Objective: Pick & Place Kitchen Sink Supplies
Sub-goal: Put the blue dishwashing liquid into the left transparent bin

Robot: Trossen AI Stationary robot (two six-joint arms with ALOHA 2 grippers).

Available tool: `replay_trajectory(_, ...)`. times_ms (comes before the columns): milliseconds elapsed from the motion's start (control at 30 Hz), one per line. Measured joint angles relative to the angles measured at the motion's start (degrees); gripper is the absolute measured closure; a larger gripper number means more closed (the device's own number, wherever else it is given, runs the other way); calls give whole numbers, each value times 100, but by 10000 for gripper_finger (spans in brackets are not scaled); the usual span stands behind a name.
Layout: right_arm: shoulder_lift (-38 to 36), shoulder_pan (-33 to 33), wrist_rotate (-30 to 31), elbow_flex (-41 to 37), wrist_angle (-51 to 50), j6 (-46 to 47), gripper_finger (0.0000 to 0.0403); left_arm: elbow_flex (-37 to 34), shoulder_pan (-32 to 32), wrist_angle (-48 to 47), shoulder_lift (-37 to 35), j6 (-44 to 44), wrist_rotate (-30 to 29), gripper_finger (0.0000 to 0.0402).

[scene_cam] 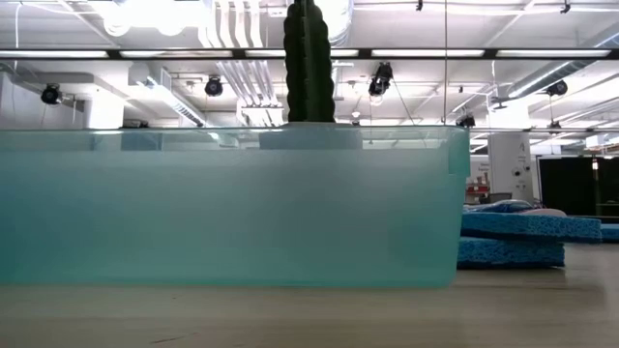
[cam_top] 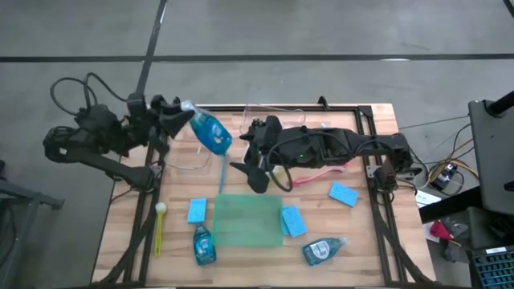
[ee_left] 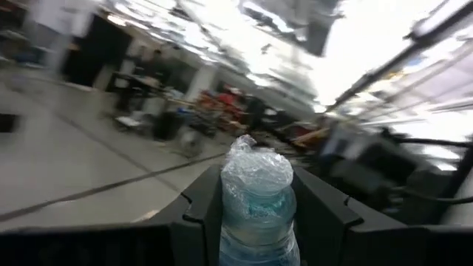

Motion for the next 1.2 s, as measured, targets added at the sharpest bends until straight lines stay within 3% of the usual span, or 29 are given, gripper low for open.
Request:
replay_trajectory(233,-39,-26,9,0,230,-177,22,0,0,-1592,-171,107,-1647,270)
replay_trajectory(467,-68,-26,11,-4,314,-322,22,-12,0,-2842,195,-441,-3162,265)
replay_trajectory(600,-187,-26,18,-4,475,-498,22,-133,63,-2966,468,-556,-3759,267)
replay_trajectory(800,-438,-31,160,-4,626,-831,22,-686,194,-2979,692,-1140,-5181,268)
replay_trajectory(1200,-1329,-31,339,-4,320,-1545,22,-2273,842,-2736,752,-3561,-5269,267)
